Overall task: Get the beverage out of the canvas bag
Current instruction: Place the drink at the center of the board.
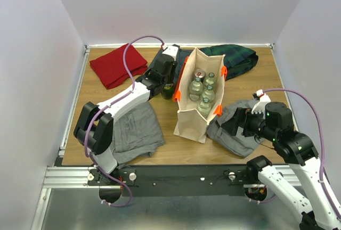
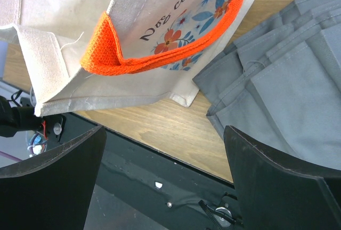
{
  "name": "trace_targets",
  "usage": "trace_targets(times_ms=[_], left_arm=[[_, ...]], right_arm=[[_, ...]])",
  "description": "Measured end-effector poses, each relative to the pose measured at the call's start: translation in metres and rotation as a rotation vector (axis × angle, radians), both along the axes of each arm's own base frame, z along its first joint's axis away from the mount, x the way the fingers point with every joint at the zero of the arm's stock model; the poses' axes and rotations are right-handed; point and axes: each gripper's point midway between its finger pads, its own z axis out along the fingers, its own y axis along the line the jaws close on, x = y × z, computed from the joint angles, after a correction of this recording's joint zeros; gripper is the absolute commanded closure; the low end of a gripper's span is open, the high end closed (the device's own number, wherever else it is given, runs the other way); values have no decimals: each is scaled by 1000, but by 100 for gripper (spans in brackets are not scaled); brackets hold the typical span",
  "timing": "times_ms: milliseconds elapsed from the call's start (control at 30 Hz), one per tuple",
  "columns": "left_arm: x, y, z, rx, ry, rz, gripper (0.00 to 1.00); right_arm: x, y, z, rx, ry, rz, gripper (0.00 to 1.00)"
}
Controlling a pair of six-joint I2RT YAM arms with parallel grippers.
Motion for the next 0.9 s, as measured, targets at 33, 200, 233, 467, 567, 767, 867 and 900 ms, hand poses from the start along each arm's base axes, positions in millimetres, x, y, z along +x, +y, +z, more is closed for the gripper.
trace_targets(times_ms=[33,200,233,467,567,767,867,900], left_arm=[[0,0,0,4,-1,0,100],[2,5,0,24,-10,16,100],[2,6,0,28,-8,20,100],[1,7,0,32,-5,23,88],[1,7,0,36,1,23,83],[2,6,0,35,4,25,67],[2,7,-1,32,6,27,59],[1,7,-1,32,6,28,55]], right_arm=[[0,0,0,0,0,0,0],[0,0,0,-1,2,0,0],[0,0,-1,-1,3,0,0],[0,0,-1,-1,4,0,0],[0,0,-1,-1,3,0,0],[0,0,-1,-1,4,0,0],[1,0,-1,-2,6,0,0],[1,0,-1,-3,7,0,0]])
